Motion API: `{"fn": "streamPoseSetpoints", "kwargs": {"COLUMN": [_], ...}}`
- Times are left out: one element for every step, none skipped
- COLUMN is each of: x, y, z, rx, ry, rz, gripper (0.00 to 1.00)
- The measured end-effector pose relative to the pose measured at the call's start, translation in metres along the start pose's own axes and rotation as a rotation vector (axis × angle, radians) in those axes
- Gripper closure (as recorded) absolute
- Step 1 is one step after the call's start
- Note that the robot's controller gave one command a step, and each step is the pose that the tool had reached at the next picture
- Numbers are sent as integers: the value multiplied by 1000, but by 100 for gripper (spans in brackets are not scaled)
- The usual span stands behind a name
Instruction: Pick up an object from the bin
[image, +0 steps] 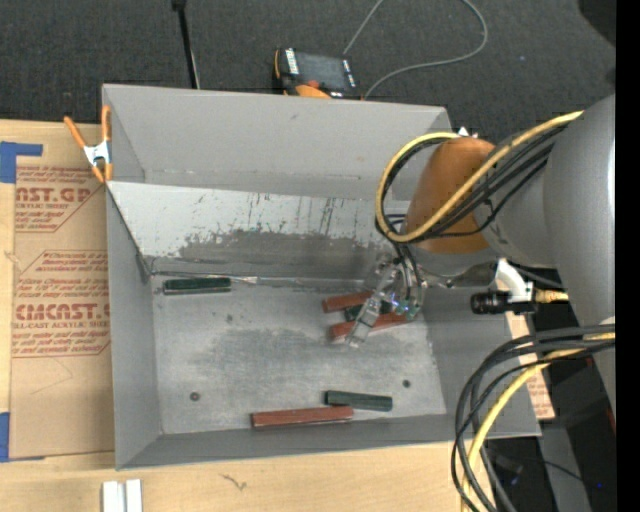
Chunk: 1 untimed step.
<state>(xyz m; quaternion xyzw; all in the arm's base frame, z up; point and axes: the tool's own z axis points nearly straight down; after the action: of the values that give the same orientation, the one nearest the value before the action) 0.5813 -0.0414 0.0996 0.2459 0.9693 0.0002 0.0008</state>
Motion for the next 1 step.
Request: {"fn": "streamPoseSetpoints", "kwargs": {"x": [-7], "y": [12], "z": [31], "rx": [1], "ry": [3], "rz": [23], "gripper": [0]}}
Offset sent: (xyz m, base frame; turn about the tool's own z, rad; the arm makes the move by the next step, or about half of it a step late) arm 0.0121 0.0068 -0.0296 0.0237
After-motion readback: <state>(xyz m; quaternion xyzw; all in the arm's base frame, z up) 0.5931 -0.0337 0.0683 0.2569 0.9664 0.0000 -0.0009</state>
